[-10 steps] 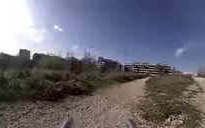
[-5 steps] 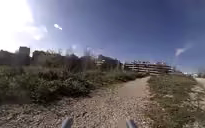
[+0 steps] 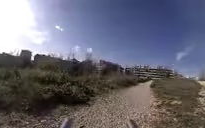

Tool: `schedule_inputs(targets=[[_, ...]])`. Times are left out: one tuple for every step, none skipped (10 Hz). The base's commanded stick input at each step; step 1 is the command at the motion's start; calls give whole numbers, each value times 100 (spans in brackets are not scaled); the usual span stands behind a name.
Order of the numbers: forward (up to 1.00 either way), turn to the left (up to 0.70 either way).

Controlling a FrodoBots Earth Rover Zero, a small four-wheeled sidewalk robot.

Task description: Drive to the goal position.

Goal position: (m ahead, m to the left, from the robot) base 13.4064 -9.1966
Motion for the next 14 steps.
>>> schedule_inputs(targets=[[49,0],[49,0],[49,-23],[49,-49],[49,-49],[49,-49],[49,-49],[48,-48],[46,-29],[44,0],[40,0],[39,0],[39,0],[38,0]])
